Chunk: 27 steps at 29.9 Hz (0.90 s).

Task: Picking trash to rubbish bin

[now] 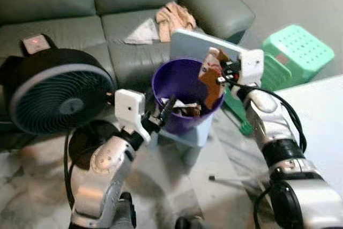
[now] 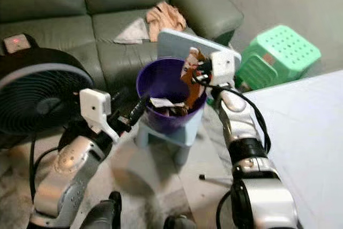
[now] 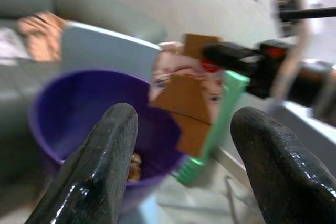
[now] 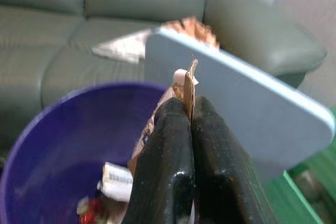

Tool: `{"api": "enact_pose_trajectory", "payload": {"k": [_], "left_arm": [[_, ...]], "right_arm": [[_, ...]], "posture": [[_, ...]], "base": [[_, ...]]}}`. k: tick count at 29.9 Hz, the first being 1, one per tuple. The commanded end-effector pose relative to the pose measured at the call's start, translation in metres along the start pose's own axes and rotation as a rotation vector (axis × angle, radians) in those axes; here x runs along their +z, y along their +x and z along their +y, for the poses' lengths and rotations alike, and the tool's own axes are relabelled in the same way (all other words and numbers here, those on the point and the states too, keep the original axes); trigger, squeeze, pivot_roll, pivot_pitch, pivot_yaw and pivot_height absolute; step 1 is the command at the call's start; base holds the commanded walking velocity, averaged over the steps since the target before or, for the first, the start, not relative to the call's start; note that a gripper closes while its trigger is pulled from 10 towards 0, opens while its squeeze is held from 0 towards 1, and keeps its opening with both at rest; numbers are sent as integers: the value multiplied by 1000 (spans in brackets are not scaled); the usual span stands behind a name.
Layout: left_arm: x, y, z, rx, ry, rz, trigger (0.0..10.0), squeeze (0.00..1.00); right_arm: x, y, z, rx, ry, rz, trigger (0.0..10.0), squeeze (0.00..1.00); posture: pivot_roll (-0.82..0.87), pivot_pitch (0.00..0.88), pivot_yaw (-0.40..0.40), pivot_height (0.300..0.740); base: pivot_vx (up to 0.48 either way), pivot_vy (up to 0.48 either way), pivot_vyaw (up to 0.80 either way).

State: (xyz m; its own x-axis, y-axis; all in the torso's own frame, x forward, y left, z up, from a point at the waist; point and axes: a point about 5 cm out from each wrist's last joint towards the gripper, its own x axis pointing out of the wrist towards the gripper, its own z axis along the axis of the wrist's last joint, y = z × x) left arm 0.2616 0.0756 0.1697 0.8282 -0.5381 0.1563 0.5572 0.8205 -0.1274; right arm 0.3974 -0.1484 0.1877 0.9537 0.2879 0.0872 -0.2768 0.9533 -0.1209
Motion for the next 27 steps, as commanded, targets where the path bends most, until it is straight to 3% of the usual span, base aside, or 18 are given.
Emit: {"api": "enact_pose_trajectory", "payload": {"k": [1, 9, 10, 13, 21, 24, 27], "left_arm": [[2, -3, -15, -47, -10, 2, 10000, 0], [1, -8, -34, -67, -60, 22, 10000, 0], [1, -8, -35, -63, -69, 20, 10000, 0], [2, -9, -36, -51, -68, 22, 10000, 0], [6, -8, -29, -21, -41, 21, 10000, 0], [8, -7, -30, -20, -46, 14, 10000, 0], [8, -7, -30, -20, -47, 13, 10000, 0]], "right_arm": [[-2, 3, 2, -1, 7, 18, 10000, 0], [6, 16, 15, -12, 83, 30, 10000, 0], [10, 18, 18, 3, 127, 10, 10000, 1000], [22, 25, 33, 53, 228, -51, 10000, 1000], [43, 32, 43, 90, 399, -166, 10000, 1000], [61, 35, 47, 139, 568, -279, 10000, 1000], [63, 35, 47, 145, 578, -288, 10000, 1000]], "posture": [[174, 418, -147, 740], [188, 451, -151, 740], [188, 451, -151, 740], [196, 456, -154, 740], [209, 449, -156, 740], [209, 449, -156, 740], [209, 449, -156, 740]], "base": [[0, 0, 0], [0, 0, 0], [0, 0, 0], [0, 0, 0], [0, 0, 0], [0, 0, 0], [0, 0, 0]]}}
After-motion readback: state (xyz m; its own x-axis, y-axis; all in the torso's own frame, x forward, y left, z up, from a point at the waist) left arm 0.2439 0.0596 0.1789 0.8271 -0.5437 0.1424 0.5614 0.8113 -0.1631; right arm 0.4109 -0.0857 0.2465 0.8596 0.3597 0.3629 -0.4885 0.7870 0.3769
